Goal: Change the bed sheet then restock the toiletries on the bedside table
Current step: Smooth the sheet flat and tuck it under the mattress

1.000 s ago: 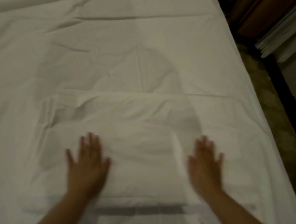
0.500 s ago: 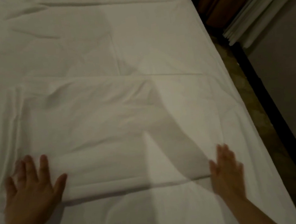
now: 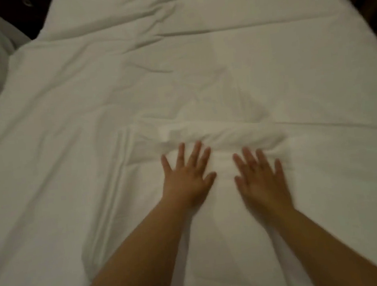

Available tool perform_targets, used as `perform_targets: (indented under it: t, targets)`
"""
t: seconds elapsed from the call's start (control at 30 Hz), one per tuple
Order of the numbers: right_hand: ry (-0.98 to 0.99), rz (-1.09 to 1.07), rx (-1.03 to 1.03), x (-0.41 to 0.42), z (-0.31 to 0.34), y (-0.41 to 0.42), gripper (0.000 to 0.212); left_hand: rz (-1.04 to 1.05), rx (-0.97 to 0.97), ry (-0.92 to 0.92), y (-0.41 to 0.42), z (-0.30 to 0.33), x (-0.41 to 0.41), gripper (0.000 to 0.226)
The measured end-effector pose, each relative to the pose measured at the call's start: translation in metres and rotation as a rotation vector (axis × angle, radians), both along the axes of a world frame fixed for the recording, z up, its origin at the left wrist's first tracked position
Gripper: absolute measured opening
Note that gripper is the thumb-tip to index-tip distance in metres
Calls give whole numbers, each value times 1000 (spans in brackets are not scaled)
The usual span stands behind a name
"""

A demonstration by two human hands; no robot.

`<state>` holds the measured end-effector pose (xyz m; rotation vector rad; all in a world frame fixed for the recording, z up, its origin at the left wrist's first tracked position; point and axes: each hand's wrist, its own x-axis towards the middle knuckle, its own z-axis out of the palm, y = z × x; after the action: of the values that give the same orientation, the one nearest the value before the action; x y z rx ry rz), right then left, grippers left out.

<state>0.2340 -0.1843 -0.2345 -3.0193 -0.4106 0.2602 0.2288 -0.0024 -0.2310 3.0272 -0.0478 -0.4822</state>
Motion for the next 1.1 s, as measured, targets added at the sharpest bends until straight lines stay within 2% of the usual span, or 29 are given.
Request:
perform_targets:
  t: [0.13,0.23,0.3,0.4,0.5,0.53,0.57,0.63,0.73,0.8,0.83,0.9,0.93,0.97,1.0,1.07,1.1]
  targets:
    - [-11,-186,-114,51,-11,-44,69,278,83,-17,88,-4,21,65]
    - [32,-421,-134,71,5,-62,57,516,-27,58,139,1,5,66]
    - [5,-447,-82,74,13,-30,55,657,-171,-59,150,10,-25,69]
    - [-56,-92,62,59,20,67,58,885,-432,-348,132,25,-93,67]
    - [21,375,121,19,27,180,70,1094,-459,-280,116,26,-144,52]
    - [85,534,114,2,25,209,64,1110,-433,-239,115,24,-153,42]
    - [152,649,92,-13,21,232,56,1112,-432,-218,117,21,-156,35]
    - [209,696,37,-25,11,251,50,1101,-516,-253,124,19,-156,35]
    - [184,564,-41,-4,8,257,54,1134,-624,-203,136,17,-154,46]
    - [133,417,-45,5,17,252,58,1170,-603,-114,144,18,-160,48]
    - [44,350,-14,0,21,247,58,1183,-558,-103,146,18,-164,42]
    - [-79,290,102,-30,27,237,62,1182,-455,-259,144,23,-171,16]
    - [-35,343,135,-49,27,231,68,1128,-419,-385,139,27,-172,16]
    - [52,421,136,-67,24,225,73,997,-404,-488,131,28,-170,27]
    - [140,480,106,-80,16,219,75,811,-395,-509,123,27,-170,39]
    - [170,501,72,-86,5,204,71,447,-281,-334,112,11,-179,51]
    - [135,458,71,-85,6,194,66,373,-204,-220,115,2,-184,52]
